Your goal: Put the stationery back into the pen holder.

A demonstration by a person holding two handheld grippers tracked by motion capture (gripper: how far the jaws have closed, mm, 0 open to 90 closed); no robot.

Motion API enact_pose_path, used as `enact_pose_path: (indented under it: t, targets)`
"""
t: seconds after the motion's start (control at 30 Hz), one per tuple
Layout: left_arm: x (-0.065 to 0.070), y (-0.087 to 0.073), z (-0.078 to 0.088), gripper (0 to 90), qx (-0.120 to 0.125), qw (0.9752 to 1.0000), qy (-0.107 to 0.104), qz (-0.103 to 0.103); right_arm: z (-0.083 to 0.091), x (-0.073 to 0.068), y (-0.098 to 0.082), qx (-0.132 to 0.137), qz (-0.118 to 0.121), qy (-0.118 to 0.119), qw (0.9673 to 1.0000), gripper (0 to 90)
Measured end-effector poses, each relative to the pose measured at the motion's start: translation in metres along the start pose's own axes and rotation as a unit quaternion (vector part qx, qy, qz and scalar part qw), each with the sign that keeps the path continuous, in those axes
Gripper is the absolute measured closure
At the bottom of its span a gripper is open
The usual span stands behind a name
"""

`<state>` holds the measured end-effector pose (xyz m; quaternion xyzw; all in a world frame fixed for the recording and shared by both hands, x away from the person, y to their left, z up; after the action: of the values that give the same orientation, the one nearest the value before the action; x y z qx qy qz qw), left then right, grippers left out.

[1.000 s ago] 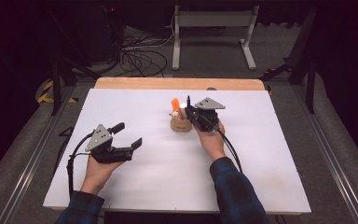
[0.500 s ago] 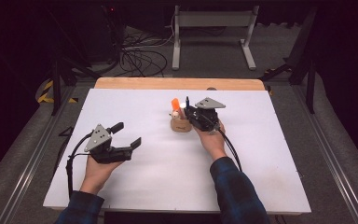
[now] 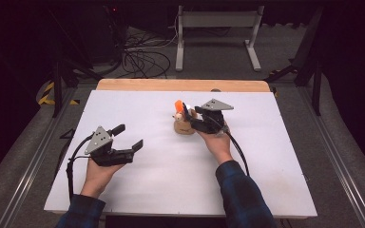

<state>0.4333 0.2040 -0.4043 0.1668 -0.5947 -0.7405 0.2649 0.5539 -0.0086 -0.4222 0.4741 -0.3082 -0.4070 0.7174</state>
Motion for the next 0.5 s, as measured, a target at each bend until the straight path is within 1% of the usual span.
enact_pose_path:
  t: [0.1, 0.13, 0.37, 0.5]
  targets:
    - [0.0, 0.001, 0.001, 11.2, 0.004, 1.0, 0.002, 0.001, 0.004, 0.0, 0.002, 0.006, -0.006, 0.007, 0.9999, 39.7]
    - [-0.001, 0.001, 0.002, 11.1, 0.003, 1.0, 0.003, -0.002, 0.006, 0.001, 0.003, 0.008, -0.007, 0.007, 0.9999, 38.1]
    - [-0.003, 0.003, 0.003, 10.8, 0.004, 1.0, 0.008, -0.001, 0.013, 0.004, 0.004, 0.013, -0.014, 0.014, 0.9997, 29.5]
    - [-0.002, 0.001, 0.003, 10.8, 0.003, 1.0, 0.008, -0.001, 0.017, 0.005, 0.005, 0.019, -0.017, 0.018, 0.9995, 26.3]
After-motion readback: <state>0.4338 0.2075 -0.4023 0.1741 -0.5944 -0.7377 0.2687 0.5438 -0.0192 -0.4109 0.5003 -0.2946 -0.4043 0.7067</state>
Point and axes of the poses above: each handheld gripper's, and its own axes: z roughly backward along the jaws, y roughly out of its top, x roughly to its right, the point moved 10 cm from there along -z, roughly forward along the jaws, and after that the axes turned 14 degrees about -y, right-handed, at the moved point
